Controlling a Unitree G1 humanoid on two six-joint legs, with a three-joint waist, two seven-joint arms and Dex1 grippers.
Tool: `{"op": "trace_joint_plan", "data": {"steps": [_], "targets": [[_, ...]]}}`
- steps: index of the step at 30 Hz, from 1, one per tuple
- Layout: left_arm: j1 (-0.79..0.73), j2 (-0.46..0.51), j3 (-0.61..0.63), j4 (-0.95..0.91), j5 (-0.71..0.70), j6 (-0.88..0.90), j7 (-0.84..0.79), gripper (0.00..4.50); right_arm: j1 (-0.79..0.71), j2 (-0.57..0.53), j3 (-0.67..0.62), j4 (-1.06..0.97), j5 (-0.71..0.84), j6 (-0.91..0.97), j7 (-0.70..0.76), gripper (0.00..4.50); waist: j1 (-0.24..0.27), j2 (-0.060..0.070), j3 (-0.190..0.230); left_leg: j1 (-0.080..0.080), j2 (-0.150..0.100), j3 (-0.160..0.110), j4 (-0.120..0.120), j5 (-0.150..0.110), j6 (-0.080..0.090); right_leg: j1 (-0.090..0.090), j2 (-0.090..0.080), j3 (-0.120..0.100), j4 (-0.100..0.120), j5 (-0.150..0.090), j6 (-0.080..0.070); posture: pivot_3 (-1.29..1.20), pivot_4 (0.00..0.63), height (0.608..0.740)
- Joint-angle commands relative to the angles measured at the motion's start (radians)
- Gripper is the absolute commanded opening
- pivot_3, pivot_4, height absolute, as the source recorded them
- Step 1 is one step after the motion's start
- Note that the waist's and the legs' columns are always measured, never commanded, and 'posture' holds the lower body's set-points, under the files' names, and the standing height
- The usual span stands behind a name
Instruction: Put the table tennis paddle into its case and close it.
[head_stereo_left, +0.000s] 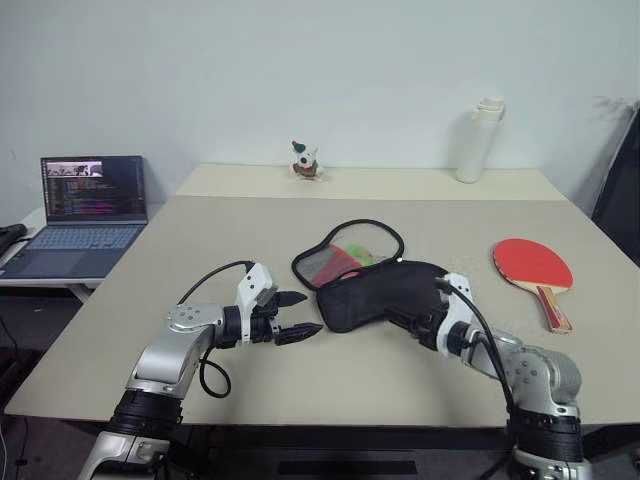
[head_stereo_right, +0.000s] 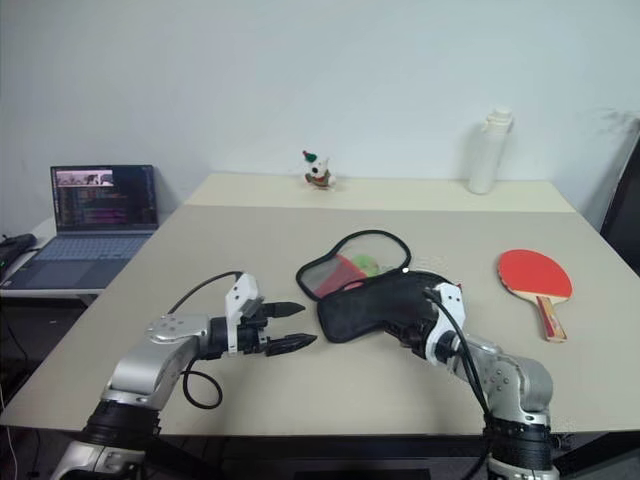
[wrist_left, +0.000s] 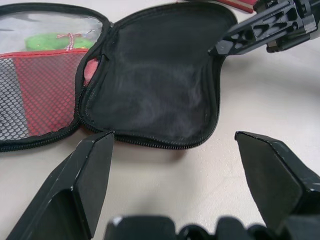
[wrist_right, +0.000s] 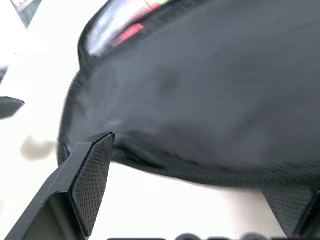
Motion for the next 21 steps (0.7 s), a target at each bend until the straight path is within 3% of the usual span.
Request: {"op": "trace_joint_plan", "data": {"steps": [1, 7, 13, 21], "targets": [[-0.008, 0.0, 0.0, -0.044, -0.019, -0.01, 0.004, 4.23, -0.035, 0.049, -0.015, 0.01, -0.013, -0.051, -0.057, 4.12, -0.001, 0.0, 0.0, 0.0, 0.0, 0.0, 0.0, 0.0, 0.0, 0.0, 0.0, 0.0, 0.0, 0.0, 0.0, 0.0, 0.15, 0.74], [0.0, -0.001, 0.0, -0.043, -0.015, -0.022, 0.006, 4.23, -0.064, 0.116, -0.046, 0.038, 0.02, -0.029, -0.102, 2.08, -0.003, 0.0, 0.0, 0.0, 0.0, 0.0, 0.0, 0.0, 0.0, -0.001, 0.0, 0.0, 0.0, 0.0, 0.0, 0.0, 0.15, 0.74], [0.017, -0.001, 0.001, -0.05, -0.012, -0.034, 0.013, 4.23, -0.078, 0.052, -0.061, 0.021, 0.092, 0.116, -0.058, 0.01, -0.003, 0.001, 0.0, 0.0, 0.0, 0.0, -0.001, 0.0, 0.0, -0.001, 0.0, 0.0, 0.0, 0.0, 0.0, 0.0, 0.15, 0.74], [0.041, 0.001, -0.001, -0.064, -0.014, -0.044, 0.017, 4.23, -0.1, -0.198, -0.033, 0.019, 0.19, 0.322, 0.127, 0.01, -0.003, 0.001, 0.001, 0.0, 0.0, 0.0, -0.001, 0.0, 0.0, -0.001, 0.0, 0.0, -0.001, 0.0, 0.0, 0.0, 0.15, 0.74]]}}
